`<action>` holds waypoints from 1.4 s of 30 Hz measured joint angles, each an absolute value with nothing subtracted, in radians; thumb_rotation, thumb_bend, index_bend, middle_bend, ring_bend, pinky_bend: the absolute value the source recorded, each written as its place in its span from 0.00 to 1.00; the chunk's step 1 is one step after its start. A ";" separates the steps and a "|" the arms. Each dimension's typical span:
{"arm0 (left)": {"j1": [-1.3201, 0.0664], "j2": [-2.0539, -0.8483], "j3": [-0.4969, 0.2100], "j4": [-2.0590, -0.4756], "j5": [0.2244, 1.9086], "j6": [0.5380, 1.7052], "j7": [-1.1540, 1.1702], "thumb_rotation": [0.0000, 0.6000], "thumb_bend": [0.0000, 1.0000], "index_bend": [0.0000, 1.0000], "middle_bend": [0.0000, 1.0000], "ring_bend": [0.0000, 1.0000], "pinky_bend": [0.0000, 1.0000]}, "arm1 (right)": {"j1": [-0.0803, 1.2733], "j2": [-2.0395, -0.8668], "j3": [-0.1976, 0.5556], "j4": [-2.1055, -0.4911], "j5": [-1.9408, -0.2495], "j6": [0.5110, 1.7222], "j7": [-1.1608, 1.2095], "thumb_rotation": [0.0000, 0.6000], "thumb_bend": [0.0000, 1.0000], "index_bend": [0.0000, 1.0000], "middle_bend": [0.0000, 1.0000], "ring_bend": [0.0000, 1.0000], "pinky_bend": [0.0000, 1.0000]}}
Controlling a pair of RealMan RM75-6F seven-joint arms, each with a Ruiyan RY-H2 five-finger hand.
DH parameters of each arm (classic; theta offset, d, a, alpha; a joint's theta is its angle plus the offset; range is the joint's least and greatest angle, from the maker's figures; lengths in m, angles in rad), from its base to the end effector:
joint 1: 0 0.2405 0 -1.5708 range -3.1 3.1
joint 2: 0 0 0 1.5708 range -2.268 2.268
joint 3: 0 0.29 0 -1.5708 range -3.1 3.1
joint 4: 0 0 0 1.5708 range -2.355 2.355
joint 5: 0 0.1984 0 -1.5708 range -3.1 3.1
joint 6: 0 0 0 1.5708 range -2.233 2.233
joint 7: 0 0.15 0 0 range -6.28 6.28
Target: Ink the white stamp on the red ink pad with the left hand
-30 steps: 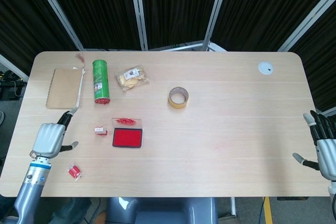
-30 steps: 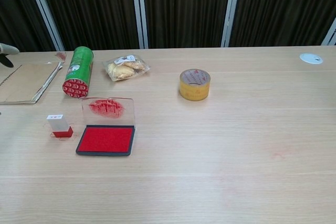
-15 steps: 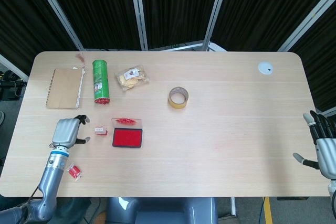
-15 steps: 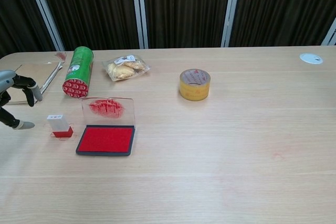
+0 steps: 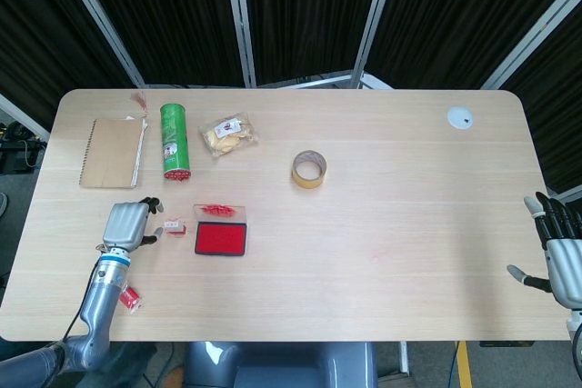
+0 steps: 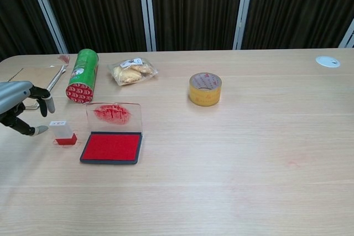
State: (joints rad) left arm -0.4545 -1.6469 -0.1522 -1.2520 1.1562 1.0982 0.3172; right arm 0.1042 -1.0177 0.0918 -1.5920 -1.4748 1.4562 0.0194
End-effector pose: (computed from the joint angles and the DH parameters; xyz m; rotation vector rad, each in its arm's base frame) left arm -0.2970 0.3195 -0.0063 -1.5706 -1.0056 -0.7385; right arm -0.3414 -0.2041 0.2267 1.3877 -0.8107 0.8500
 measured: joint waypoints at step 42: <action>-0.486 -1.697 -0.151 -1.207 1.162 1.071 0.297 1.00 0.34 0.55 0.51 0.90 0.95 | 0.112 -1.021 0.092 -1.585 -1.451 1.426 0.020 1.00 0.00 0.00 0.00 0.00 0.00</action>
State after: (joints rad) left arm -0.4856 -1.6970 -0.1508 -1.2069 1.1623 1.0714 0.2970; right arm 0.1123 -1.0213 0.0916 -1.5852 -1.4512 1.4263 0.0201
